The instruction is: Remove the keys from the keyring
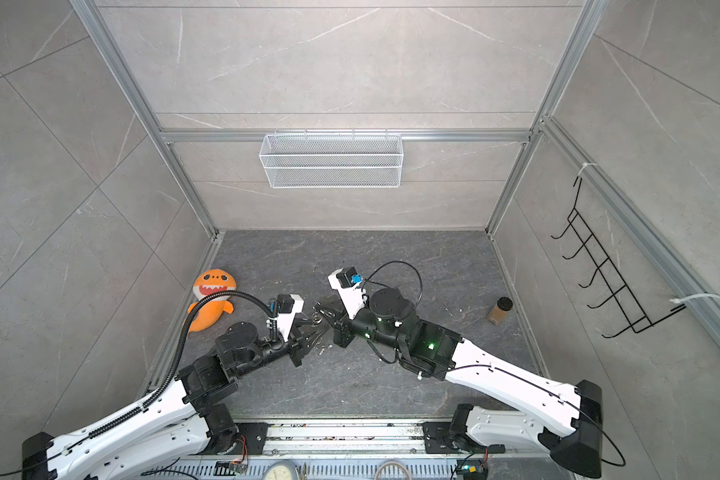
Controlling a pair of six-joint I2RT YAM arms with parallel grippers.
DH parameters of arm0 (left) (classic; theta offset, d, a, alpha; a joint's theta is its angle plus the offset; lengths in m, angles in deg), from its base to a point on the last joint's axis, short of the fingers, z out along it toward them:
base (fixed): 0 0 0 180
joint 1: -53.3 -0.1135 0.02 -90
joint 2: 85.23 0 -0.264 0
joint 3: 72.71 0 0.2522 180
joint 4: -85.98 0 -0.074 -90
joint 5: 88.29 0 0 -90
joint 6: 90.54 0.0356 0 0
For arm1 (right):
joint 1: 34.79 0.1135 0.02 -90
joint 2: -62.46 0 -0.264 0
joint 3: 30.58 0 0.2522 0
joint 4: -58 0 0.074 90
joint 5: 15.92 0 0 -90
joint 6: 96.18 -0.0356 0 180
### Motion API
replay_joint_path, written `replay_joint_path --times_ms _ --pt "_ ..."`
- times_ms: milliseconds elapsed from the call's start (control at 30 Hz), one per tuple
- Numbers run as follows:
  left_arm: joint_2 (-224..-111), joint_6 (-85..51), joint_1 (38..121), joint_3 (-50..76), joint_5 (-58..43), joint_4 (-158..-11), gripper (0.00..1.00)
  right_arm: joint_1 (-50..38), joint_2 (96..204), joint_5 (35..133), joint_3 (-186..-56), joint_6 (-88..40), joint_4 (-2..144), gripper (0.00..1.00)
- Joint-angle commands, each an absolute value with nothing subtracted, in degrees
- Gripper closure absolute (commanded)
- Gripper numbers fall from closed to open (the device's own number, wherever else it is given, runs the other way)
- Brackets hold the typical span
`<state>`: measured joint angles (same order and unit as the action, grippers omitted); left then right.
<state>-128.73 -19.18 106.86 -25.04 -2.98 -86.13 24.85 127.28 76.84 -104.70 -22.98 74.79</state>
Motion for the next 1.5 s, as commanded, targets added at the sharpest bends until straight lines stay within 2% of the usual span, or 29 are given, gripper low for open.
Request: replay_joint_path --times_ms 0,67,133,400,567,700,900,1067,1467 --pt "-128.47 -20.79 106.04 -23.64 -0.38 -89.30 0.91 25.27 126.97 76.87 -106.94 -23.14 74.06 1.00" --pt "-128.40 -21.59 106.06 -23.68 -0.06 -89.48 0.99 25.25 126.84 76.30 -107.01 -23.16 74.70 1.00" --pt "-128.47 -22.67 106.04 -23.66 0.33 -89.72 1.00 25.26 126.56 75.85 -106.71 -23.14 74.98 1.00" --pt "-127.49 -28.18 106.03 -22.82 8.28 -86.50 1.00 25.24 122.22 72.30 -103.78 -21.92 77.41 0.65" --pt "-126.60 -30.67 106.03 -20.68 11.31 -83.77 1.00 25.24 117.75 72.87 -98.33 -20.08 77.89 0.55" --pt "-126.44 -31.81 106.04 -18.39 12.96 -81.03 1.00 25.25 116.95 79.28 -95.31 -17.41 78.26 0.54" --pt "-127.01 -33.32 106.03 -15.44 13.83 -78.79 1.00 25.33 122.15 85.87 -94.36 -16.04 78.88 0.52" --pt "-126.68 -34.05 106.05 -14.91 13.82 -78.71 1.00 25.88 125.48 85.05 -94.39 -15.46 77.97 0.51" --pt "-126.11 -34.31 106.08 -14.82 12.10 -79.24 1.00 25.90 129.82 81.67 -95.15 -13.90 75.27 0.57"
